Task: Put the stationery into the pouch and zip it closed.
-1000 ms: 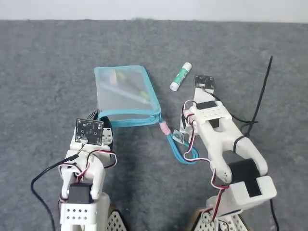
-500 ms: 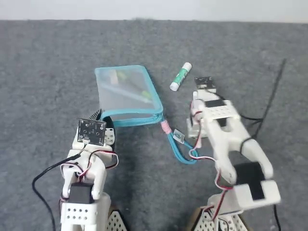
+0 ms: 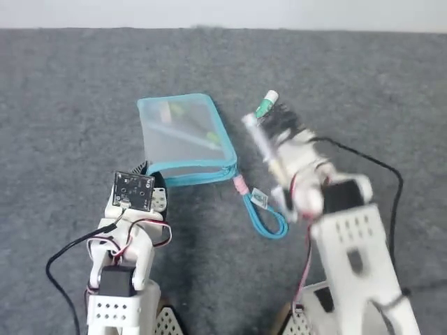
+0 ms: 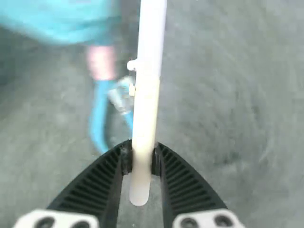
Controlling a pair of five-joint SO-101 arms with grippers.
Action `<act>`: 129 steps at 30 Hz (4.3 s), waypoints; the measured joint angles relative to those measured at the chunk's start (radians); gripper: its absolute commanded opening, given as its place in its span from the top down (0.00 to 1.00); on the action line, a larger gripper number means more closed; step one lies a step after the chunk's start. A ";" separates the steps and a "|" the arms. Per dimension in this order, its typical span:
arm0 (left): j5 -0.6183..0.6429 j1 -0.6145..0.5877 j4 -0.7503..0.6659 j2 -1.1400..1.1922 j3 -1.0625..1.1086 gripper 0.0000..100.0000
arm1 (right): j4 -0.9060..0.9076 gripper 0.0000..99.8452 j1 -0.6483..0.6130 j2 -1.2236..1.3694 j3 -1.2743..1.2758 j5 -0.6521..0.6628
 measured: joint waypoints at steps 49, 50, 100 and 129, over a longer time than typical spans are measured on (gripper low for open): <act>0.005 0.003 0.003 0.000 0.000 0.99 | 0.127 0.99 -0.336 1.046 -0.977 -0.321; 0.005 0.002 0.003 0.000 0.000 0.99 | 0.127 0.99 -0.344 1.060 -0.994 -0.322; 0.012 0.025 0.077 0.000 0.000 0.99 | -0.574 0.92 -0.002 0.012 0.264 -0.345; -0.160 0.117 0.149 0.000 -0.077 0.99 | -0.723 0.92 -0.097 -0.064 0.520 -0.336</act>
